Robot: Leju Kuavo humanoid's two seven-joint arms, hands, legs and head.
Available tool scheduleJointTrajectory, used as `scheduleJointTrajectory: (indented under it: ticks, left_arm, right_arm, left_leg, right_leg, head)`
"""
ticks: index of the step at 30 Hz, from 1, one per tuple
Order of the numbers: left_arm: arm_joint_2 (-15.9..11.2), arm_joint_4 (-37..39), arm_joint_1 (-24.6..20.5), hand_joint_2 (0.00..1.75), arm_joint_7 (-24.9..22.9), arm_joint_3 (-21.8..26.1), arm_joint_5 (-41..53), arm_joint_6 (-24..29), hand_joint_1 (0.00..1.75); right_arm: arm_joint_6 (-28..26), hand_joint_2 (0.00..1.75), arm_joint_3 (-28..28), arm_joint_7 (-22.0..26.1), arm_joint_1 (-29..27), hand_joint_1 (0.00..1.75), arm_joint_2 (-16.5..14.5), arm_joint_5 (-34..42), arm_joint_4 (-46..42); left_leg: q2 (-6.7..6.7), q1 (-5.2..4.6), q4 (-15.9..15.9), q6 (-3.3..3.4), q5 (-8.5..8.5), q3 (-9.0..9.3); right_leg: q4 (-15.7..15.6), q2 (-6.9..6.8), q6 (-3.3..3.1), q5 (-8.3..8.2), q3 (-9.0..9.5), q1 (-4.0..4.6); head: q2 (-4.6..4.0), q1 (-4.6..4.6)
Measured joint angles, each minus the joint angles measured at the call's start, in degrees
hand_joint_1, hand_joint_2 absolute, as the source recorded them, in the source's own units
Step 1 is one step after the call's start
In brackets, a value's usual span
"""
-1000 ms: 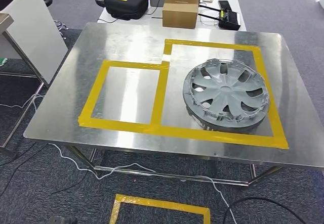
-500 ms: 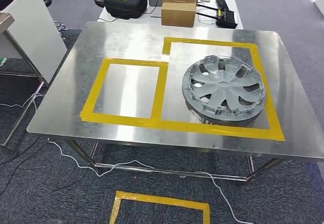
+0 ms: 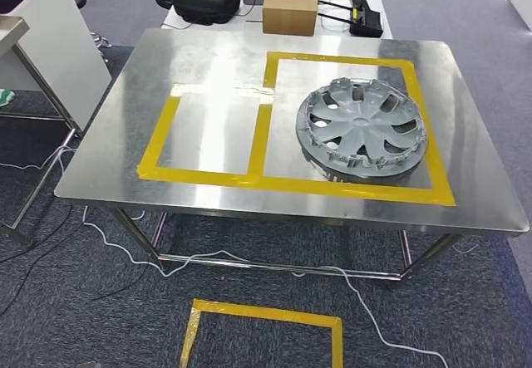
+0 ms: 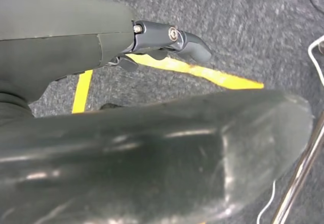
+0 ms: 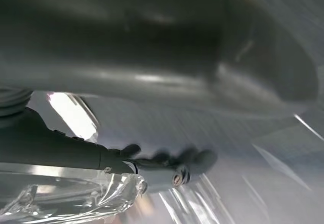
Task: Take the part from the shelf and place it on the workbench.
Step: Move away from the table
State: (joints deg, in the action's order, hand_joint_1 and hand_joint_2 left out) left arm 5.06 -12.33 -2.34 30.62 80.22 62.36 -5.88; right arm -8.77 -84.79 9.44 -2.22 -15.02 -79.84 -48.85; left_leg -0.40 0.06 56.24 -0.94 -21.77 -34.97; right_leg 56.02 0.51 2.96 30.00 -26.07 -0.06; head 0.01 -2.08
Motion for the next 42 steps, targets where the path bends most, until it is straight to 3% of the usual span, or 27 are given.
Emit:
scheduleJointTrajectory:
  ticks: [2, 3, 6, 7, 8, 10, 12, 14, 15, 17, 18, 19, 21, 22, 23, 25, 27, 29, 30, 32, 33, 35, 37, 38, 39, 40, 42]
  left_arm:
    - [-0.32, 0.01, 0.12, 0.00, -0.74, 0.02, 0.44, -0.76, 0.00]
    - [-0.46, 0.01, 0.24, 0.00, -1.19, 0.01, 0.74, -1.18, 0.00]
    - [-0.72, 0.02, 0.22, 0.00, -1.87, -0.02, 1.38, -2.02, 0.00]
    - [-0.80, 0.02, 0.14, 0.00, -1.91, -0.02, 1.43, -2.10, 0.00]
    - [-0.86, 0.02, 0.10, 0.00, -1.92, -0.03, 1.46, -2.12, 0.00]
    - [-0.93, 0.02, 0.08, 0.00, -1.98, -0.03, 1.48, -2.12, 0.00]
    - [-0.98, 0.02, -0.06, 0.00, -2.07, -0.03, 1.49, -2.16, 0.00]
    - [-1.06, 0.02, -0.43, 0.00, -2.27, -0.05, 1.72, -2.54, 0.00]
    - [-1.08, 0.02, -0.57, 0.00, -2.44, -0.08, 1.97, -2.88, 0.00]
    - [-0.95, 0.02, -0.53, 0.00, -2.84, -0.17, 2.54, -3.64, 0.00]
    - [-0.85, 0.03, -0.44, 0.00, -3.03, -0.23, 2.83, -3.91, 0.00]
    - [-0.75, 0.03, -0.38, 0.00, -3.20, -0.28, 3.07, -4.07, 0.00]
    - [-0.58, 0.03, -0.42, 0.00, -3.40, -0.39, 3.45, -4.16, 0.00]
    - [-0.48, 0.03, -0.44, 0.00, -3.42, -0.46, 3.56, -4.19, 0.00]
    - [-0.35, 0.04, -0.44, 0.00, -3.43, -0.55, 3.61, -4.23, 0.00]
    - [-0.08, 0.04, -0.44, 0.00, -3.43, -0.66, 3.57, -4.40, 0.00]
    - [0.08, 0.04, -0.47, 0.00, -3.51, -0.68, 3.40, -4.70, 0.00]
    - [0.07, 0.03, -0.57, 0.00, -3.78, -0.68, 3.15, -4.87, 0.00]
    - [0.03, 0.02, -0.62, 0.00, -3.91, -0.68, 3.05, -4.85, 0.00]
    - [-0.10, 0.02, -0.65, 0.00, -4.10, -0.68, 3.01, -4.74, 0.00]
    - [-0.18, 0.02, -0.60, 0.00, -4.19, -0.68, 3.01, -4.71, 0.00]
    - [-0.25, 0.03, -0.49, 0.00, -4.37, -0.68, 3.02, -4.66, 0.00]
    - [-0.22, 0.04, -0.43, 0.00, -4.44, -0.68, 3.01, -4.66, 0.00]
    - [-0.25, 0.04, -0.39, 0.00, -4.45, -0.68, 2.97, -4.66, 0.00]
    - [-0.30, 0.03, -0.32, 0.00, -4.45, -0.68, 2.90, -4.66, 0.00]
    - [-0.36, 0.03, -0.25, 0.00, -4.45, -0.68, 2.76, -4.67, 0.00]
    - [-0.47, 0.02, -0.19, 0.00, -4.45, -0.67, 2.49, -4.65, 0.00]
  right_arm:
    - [1.58, 0.00, -1.38, -6.68, 0.93, 0.00, 0.74, 0.08, 7.10]
    - [2.12, 0.00, -1.87, -9.54, 1.48, 0.00, 1.05, 0.39, 10.44]
    - [2.87, 0.00, -2.75, -14.10, 2.94, 0.00, 1.67, 1.45, 18.09]
    - [2.94, 0.00, -2.90, -14.54, 3.25, 0.00, 1.82, 1.61, 19.85]
    - [2.96, 0.00, -3.02, -14.78, 3.51, 0.00, 1.98, 1.68, 21.27]
    - [2.96, 0.00, -3.20, -14.98, 3.87, 0.00, 2.25, 1.79, 23.45]
    - [2.98, 0.00, -3.42, -15.14, 4.17, 0.00, 2.56, 1.82, 25.06]
    - [3.22, 0.00, -3.63, -16.09, 4.47, 0.00, 2.92, 1.84, 26.47]
    - [3.53, 0.00, -3.71, -16.81, 4.59, 0.00, 3.08, 1.80, 27.09]
    - [4.58, 0.00, -3.82, -17.81, 4.75, 0.00, 3.45, 1.52, 28.34]
    - [5.18, 0.00, -3.83, -17.96, 4.74, 0.00, 3.61, 1.29, 28.96]
    - [5.77, 0.00, -3.82, -17.95, 4.72, 0.00, 3.76, 1.07, 29.56]
    - [6.71, 0.00, -3.80, -17.72, 4.80, 0.00, 3.96, 0.62, 30.53]
    - [7.08, 0.00, -3.78, -17.56, 4.90, 0.00, 4.11, 0.47, 30.88]
    - [7.36, 0.00, -3.76, -17.37, 4.99, 0.00, 4.36, 0.36, 31.16]
    - [7.76, 0.00, -3.71, -16.98, 5.11, 0.00, 5.09, 0.27, 31.58]
    - [8.21, 0.00, -3.58, -16.64, 5.33, 0.00, 5.79, 0.17, 31.89]
    - [8.90, 0.00, -3.37, -16.37, 5.74, 0.00, 6.28, 0.06, 32.25]
    - [9.21, 0.00, -3.30, -16.24, 5.92, 0.00, 6.45, 0.03, 32.46]
    - [9.62, 0.00, -3.25, -16.08, 6.09, 0.00, 6.72, 0.08, 32.85]
    - [9.69, 0.00, -3.25, -16.04, 6.14, 0.00, 6.81, 0.12, 32.97]
    - [9.77, 0.00, -3.24, -16.00, 6.19, 0.00, 6.92, 0.19, 33.20]
    - [9.87, 0.00, -3.23, -16.05, 6.18, 0.00, 6.97, 0.19, 33.39]
    - [9.93, 0.00, -3.22, -16.20, 6.15, 0.00, 6.97, 0.15, 33.49]
    - [10.05, 0.00, -3.20, -16.49, 6.12, 0.00, 6.97, 0.10, 33.61]
    - [10.19, 0.00, -3.18, -16.85, 6.09, 0.00, 6.97, 0.05, 33.74]
    - [10.61, 0.00, -3.06, -17.54, 6.08, 0.00, 6.97, 0.00, 34.08]
  left_leg:
    - [-0.03, 0.19, 0.00, -0.78, 0.27, -0.32]
    - [-0.05, 0.25, 0.82, -1.12, -1.00, -0.80]
    - [-0.05, 0.33, 9.75, -1.83, -9.45, -3.65]
    - [-0.05, 0.33, 13.34, -1.98, -11.33, -4.36]
    - [-0.05, 0.33, 15.71, -2.07, -11.81, -4.41]
    - [-0.04, 0.33, 14.95, -2.02, -9.53, -1.82]
    - [-0.01, 0.31, 7.29, -1.78, -7.34, 4.63]
    - [-0.02, 0.22, -0.46, -1.15, -7.91, 10.04]
    - [-0.03, 0.10, -2.16, -0.74, -8.29, 11.01]
    - [0.09, 0.08, -2.67, 0.19, -7.83, 10.44]
    - [0.21, 0.12, -2.65, 0.67, -7.27, 9.96]
    - [0.32, 0.20, -2.70, 1.08, -6.62, 9.35]
    - [0.41, 0.22, -2.67, 1.53, -5.30, 7.81]
    - [0.42, 0.20, -2.63, 1.55, -4.63, 6.96]
    - [0.43, 0.19, -2.59, 1.50, -3.94, 6.07]
    - [0.44, 0.22, -2.49, 1.27, -2.61, 4.36]
    - [0.38, 0.22, -2.36, 0.80, -1.41, 2.98]
    - [0.35, 0.10, -2.18, 0.18, -0.36, 2.18]
    - [0.36, 0.05, -2.13, -0.13, 0.12, 1.98]
    - [0.38, 0.15, -2.09, -0.81, 0.95, 1.63]
    - [0.37, 0.22, -1.66, -1.13, 0.27, 1.24]
    - [0.35, 0.31, 2.33, -1.64, -4.36, -0.41]
    - [0.35, 0.33, 10.09, -1.90, -10.23, -2.62]
    - [0.35, 0.32, 13.35, -1.93, -11.47, -3.25]
    - [0.35, 0.30, 15.18, -1.88, -11.28, -3.12]
    - [0.35, 0.29, 14.99, -1.74, -9.99, -2.02]
    - [0.35, 0.21, 8.98, -1.24, -7.14, 3.15]
  right_leg:
    - [0.02, -0.11, -1.03, -0.93, -0.95, 0.05]
    - [-0.07, -0.18, -1.60, -1.60, -1.59, -0.01]
    - [-0.09, -0.32, -2.55, -3.78, -4.02, -0.07]
    - [-0.05, -0.40, -2.59, -4.47, -4.88, -0.03]
    - [0.01, -0.48, -2.56, -5.15, -5.73, -0.01]
    - [0.14, -0.58, -2.36, -6.43, -7.46, 0.01]
    - [0.42, -0.62, -2.02, -7.54, -8.73, 0.12]
    - [0.79, -0.74, -1.55, -8.58, -9.55, 0.34]
    - [0.83, -0.80, -1.28, -9.13, -9.82, 0.41]
    - [0.83, -0.79, -0.70, -9.82, -10.20, 0.27]
    - [1.50, -0.73, -0.37, -8.80, -10.61, 0.17]
    - [3.21, -0.67, -0.04, -6.75, -11.26, 0.09]
    - [9.68, -0.63, 0.50, -0.76, -13.04, -0.03]
    - [13.32, -0.63, 0.71, 1.39, -13.66, -0.07]
    - [15.96, -0.63, 0.85, 2.19, -13.67, -0.08]
    - [16.04, -0.63, 0.95, 0.14, -11.06, -0.12]
    - [8.67, -0.56, 0.88, -2.16, -4.78, -0.21]
    - [0.67, -0.30, 0.55, -1.51, 0.54, -0.17]
    - [-1.14, -0.18, 0.23, -0.88, 1.42, -0.06]
    - [-1.47, -0.23, -0.81, -1.11, 0.69, 0.06]
    - [-1.34, -0.35, -1.41, -1.55, 0.12, 0.05]
    - [-1.35, -0.64, -2.43, -2.85, -1.30, -0.04]
    - [-1.25, -0.77, -2.82, -4.30, -3.01, 0.11]
    - [-1.15, -0.79, -2.85, -4.94, -3.82, 0.20]
    - [-1.01, -0.80, -2.84, -5.57, -4.77, 0.29]
    - [-0.82, -0.80, -2.79, -6.14, -5.69, 0.38]
    - [-0.38, -0.78, -2.60, -7.21, -7.32, 0.52]
  head:
    - [0.01, 0.01]
    - [-0.01, 0.10]
    - [-0.01, 0.78]
    - [-0.01, 0.96]
    - [-0.01, 1.07]
    - [-0.01, 1.26]
    - [0.00, 1.40]
    - [0.01, 1.46]
    - [0.01, 1.46]
    - [0.01, 1.41]
    - [0.00, 1.38]
    - [-0.01, 1.30]
    - [-0.01, 1.09]
    - [-0.01, 1.04]
    - [-0.01, 1.01]
    - [-0.01, 0.96]
    - [-0.01, 0.86]
    - [-0.01, 0.78]
    - [0.00, 0.75]
    - [0.00, 0.74]
    - [0.00, 0.77]
    - [-0.01, 1.05]
    - [-0.01, 1.34]
    - [-0.01, 1.37]
    - [-0.01, 1.39]
    - [-0.01, 1.41]
    - [0.00, 1.43]
